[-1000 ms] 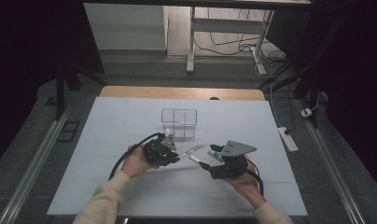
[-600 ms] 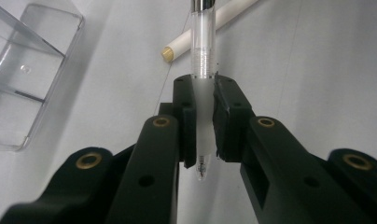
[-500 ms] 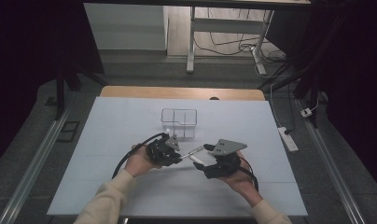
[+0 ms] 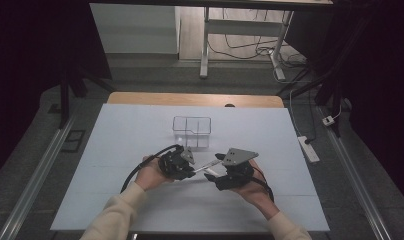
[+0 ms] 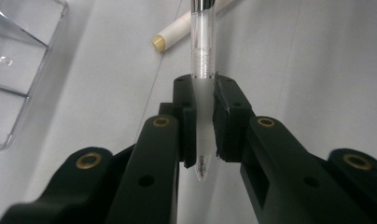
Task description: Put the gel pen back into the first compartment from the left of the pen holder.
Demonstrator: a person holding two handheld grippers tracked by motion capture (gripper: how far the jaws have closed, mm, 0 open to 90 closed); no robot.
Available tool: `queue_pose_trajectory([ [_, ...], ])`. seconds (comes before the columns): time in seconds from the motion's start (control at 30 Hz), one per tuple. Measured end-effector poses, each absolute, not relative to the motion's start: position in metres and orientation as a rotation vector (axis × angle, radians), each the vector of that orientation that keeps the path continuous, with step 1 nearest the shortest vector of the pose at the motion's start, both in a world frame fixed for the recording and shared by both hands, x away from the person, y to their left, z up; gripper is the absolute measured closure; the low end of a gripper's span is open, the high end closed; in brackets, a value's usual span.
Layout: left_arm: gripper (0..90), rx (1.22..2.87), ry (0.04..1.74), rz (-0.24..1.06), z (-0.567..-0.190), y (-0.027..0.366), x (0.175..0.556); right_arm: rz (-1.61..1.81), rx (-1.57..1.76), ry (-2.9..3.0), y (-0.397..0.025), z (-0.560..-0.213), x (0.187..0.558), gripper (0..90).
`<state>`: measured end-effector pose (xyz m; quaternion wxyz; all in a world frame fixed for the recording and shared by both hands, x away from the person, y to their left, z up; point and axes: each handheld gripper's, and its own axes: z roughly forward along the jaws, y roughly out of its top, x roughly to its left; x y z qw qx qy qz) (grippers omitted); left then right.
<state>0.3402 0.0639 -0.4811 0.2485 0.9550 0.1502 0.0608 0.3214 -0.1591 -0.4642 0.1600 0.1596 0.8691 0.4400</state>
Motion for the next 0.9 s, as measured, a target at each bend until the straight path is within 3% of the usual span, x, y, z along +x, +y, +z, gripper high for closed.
queue_pose_trajectory([
  [0.33, 79.7, 2.611, 0.369, 0.159, -0.481, 0.057, 0.336, 1.183, 0.430, 2.554, -0.152, -0.472, 0.328, 29.1],
  [0.9, 79.7, 2.558, 0.264, 0.048, -0.471, 0.063, 0.331, 0.874, 0.126, 2.607, -0.142, -0.480, 0.316, 57.0],
])
